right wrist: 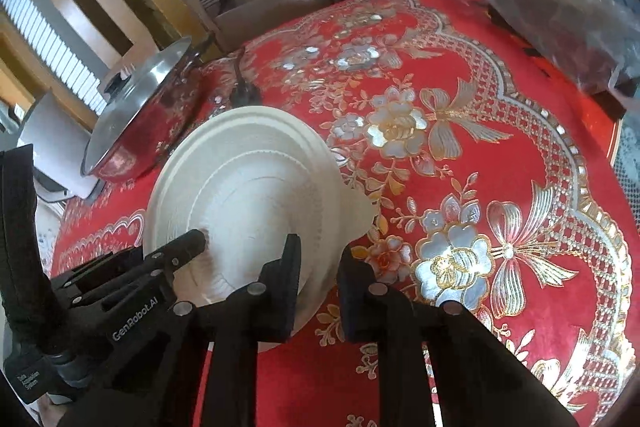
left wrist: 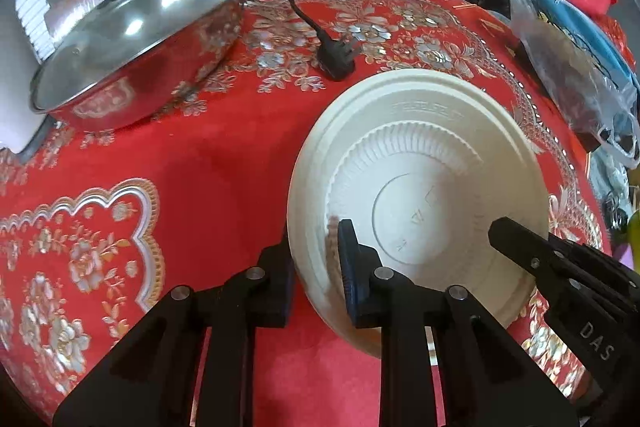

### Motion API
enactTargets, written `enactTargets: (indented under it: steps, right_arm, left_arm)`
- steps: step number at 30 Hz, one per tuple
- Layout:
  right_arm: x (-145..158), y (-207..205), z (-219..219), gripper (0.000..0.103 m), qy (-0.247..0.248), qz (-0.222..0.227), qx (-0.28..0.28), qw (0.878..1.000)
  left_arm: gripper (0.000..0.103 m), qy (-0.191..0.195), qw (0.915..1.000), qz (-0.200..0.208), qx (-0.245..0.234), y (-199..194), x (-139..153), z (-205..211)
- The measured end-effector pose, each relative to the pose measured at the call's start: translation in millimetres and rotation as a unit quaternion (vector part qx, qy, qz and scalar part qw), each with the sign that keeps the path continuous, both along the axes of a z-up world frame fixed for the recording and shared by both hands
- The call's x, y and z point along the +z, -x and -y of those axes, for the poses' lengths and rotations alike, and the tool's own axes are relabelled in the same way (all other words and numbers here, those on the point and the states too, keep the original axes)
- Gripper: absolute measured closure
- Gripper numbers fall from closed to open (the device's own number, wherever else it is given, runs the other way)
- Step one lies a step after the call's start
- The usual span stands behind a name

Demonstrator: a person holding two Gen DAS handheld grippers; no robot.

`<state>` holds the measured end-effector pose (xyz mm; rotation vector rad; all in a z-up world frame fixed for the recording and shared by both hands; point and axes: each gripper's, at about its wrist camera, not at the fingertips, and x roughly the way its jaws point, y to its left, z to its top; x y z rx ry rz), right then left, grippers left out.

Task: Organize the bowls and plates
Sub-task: 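Grip the rim of the cream plastic bowl with both tools, then lift the cream bowl and carry it toward the stack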

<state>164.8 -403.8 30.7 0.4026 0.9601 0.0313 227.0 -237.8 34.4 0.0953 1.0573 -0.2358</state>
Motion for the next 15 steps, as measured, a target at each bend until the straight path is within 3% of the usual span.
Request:
enactTargets:
  steps: [15]
  right_arm:
    - [18.6, 45.7, -73.1, 0.086, 0.006, 0.011, 0.068, 0.998]
  left_arm:
    - [0.085, 0.015, 0.9984, 0.013, 0.052, 76.1, 25.8, -92.4]
